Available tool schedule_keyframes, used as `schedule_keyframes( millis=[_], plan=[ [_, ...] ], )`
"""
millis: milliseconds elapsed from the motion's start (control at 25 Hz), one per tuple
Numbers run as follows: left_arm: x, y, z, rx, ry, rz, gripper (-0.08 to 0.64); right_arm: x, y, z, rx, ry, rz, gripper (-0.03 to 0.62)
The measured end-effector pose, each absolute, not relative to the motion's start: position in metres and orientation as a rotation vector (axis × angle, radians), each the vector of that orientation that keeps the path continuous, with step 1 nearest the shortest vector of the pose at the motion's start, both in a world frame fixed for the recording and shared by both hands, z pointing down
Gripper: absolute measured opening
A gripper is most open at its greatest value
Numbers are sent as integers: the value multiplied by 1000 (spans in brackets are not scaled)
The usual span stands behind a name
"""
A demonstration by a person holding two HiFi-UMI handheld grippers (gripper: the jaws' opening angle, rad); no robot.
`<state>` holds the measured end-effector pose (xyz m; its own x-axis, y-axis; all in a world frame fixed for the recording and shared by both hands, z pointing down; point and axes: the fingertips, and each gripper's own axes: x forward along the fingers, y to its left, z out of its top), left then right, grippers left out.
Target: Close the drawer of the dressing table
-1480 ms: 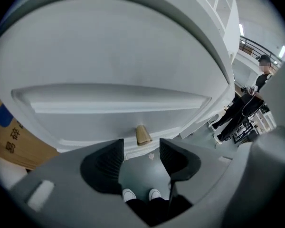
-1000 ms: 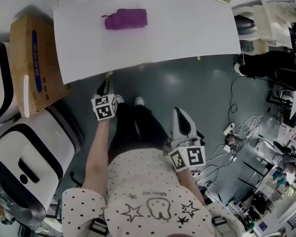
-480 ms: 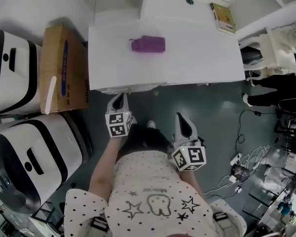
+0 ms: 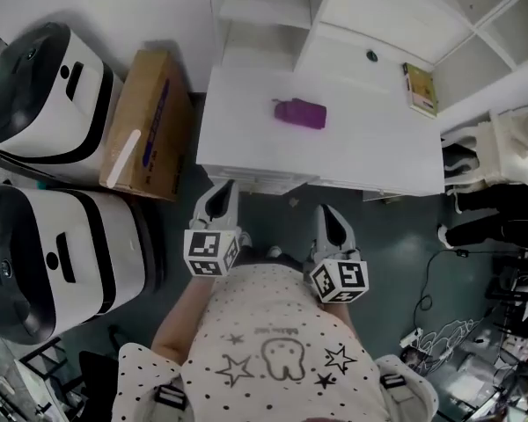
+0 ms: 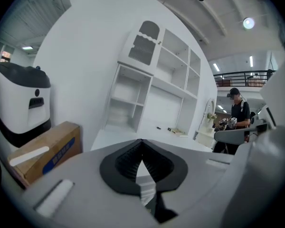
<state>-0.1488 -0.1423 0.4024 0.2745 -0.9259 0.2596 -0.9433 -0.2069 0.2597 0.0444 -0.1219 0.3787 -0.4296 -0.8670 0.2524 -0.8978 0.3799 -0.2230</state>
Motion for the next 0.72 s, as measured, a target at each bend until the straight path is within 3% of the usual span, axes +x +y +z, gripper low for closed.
schedule_keyframes(
  millis=[720],
  plan=[
    [-173,-73,351,2257,-1819,22,-5,13,-116,359,1502,-2601,383,3]
  ],
)
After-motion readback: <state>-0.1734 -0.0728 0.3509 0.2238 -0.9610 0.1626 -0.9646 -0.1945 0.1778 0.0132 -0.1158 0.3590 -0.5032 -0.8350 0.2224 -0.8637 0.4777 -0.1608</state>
